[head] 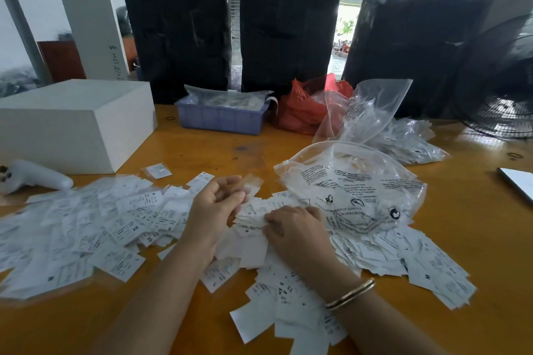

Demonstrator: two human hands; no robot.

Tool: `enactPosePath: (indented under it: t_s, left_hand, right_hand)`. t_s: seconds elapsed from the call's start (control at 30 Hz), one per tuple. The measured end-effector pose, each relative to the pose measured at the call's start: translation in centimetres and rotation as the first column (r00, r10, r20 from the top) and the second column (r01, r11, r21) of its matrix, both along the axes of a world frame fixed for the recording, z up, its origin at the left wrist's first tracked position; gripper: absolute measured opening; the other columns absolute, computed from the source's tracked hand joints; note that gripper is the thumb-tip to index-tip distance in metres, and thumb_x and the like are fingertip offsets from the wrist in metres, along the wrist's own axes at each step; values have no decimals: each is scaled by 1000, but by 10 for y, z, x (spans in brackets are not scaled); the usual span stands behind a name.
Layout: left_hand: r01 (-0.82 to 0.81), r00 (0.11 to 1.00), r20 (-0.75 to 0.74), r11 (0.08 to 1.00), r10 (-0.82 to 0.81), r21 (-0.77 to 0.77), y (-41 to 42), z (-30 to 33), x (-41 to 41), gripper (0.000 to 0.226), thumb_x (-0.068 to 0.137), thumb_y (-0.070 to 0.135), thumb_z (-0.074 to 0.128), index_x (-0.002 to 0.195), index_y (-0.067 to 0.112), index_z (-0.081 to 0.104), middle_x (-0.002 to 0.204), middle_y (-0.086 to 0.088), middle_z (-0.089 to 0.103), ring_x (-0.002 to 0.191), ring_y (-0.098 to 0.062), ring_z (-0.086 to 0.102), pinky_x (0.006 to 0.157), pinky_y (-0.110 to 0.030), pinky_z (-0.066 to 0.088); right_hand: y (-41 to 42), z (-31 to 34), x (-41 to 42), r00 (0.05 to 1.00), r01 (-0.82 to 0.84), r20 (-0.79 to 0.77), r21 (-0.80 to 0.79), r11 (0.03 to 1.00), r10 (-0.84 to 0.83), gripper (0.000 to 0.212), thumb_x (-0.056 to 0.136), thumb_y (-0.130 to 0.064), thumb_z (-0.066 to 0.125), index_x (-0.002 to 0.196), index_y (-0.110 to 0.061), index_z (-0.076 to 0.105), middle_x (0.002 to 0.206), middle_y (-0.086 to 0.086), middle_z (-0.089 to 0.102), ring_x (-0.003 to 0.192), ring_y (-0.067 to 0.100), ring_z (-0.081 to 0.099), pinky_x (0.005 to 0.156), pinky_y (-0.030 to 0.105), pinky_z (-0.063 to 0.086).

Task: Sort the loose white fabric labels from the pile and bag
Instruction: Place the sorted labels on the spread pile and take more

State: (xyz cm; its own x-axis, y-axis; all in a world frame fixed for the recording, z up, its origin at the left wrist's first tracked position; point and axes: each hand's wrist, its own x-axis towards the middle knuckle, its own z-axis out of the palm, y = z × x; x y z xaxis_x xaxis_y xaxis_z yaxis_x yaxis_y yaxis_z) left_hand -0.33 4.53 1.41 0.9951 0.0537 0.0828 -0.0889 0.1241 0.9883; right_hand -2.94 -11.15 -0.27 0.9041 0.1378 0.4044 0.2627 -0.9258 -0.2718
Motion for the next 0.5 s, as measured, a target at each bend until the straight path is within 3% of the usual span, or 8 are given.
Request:
enactPosePath:
  t_s: [0.1,0.17,0.2,0.27,0.33,0.4,0.5]
  left_hand:
    - [7,1000,16,999,-8,41,-1,-2,1,28,87,3,63,103,27,65,90,8,74,90,-14,69,79,-28,52]
    - [-2,1000,20,999,1,47,-2,-3,0,25,87,7,64,101,29,67,90,8,74,91,-16,68,79,-28,52]
    - [-7,1000,22,999,6,53,-2,-3,0,23,88,10,64,99,29,68,91,8,74,91,-16,68,80,-28,53]
    - [-9,999,31,998,7,56,-3,-3,-1,19,89,13,63,97,30,69,91,7,74,91,-13,68,81,-28,53]
    - [-1,999,49,997,-2,71,-3,-2,-2,18,91,16,61,94,31,70,89,8,74,87,-8,68,75,-23,52]
    - [21,997,68,994,-28,103,-5,-2,-4,18,91,17,60,92,32,70,86,9,73,80,-3,67,68,-18,52]
    - [61,993,88,987,-75,150,-8,-1,-6,16,92,17,58,91,29,70,81,11,72,74,0,66,63,-13,51]
  right_hand:
    - [-3,2,-1,999,-41,-6,125,991,42,23,92,-33,52,103,-28,72,111,-15,68,102,3,59,104,29,15]
    - [-4,4,-2,998,-60,27,255,965,55,18,91,-27,59,99,-23,74,112,-12,68,100,4,60,105,30,26]
    - [-5,6,-2,998,-55,49,363,930,40,15,90,-24,61,96,-21,74,109,-13,67,97,2,60,98,25,35]
    - [-7,11,-3,1000,-14,18,652,758,3,11,91,-20,61,87,-25,70,84,-23,64,74,-7,55,70,9,41]
    - [-11,16,-6,997,38,-63,891,452,40,15,92,-18,59,81,-25,66,60,-17,59,53,-3,50,50,11,39]
    - [-16,21,-10,991,68,-92,971,227,97,13,92,-14,58,84,-21,66,55,-11,57,47,5,51,44,16,41]
    - [-20,26,-13,984,73,-94,988,137,151,9,91,-9,59,90,-16,65,53,-4,55,43,10,52,41,18,40]
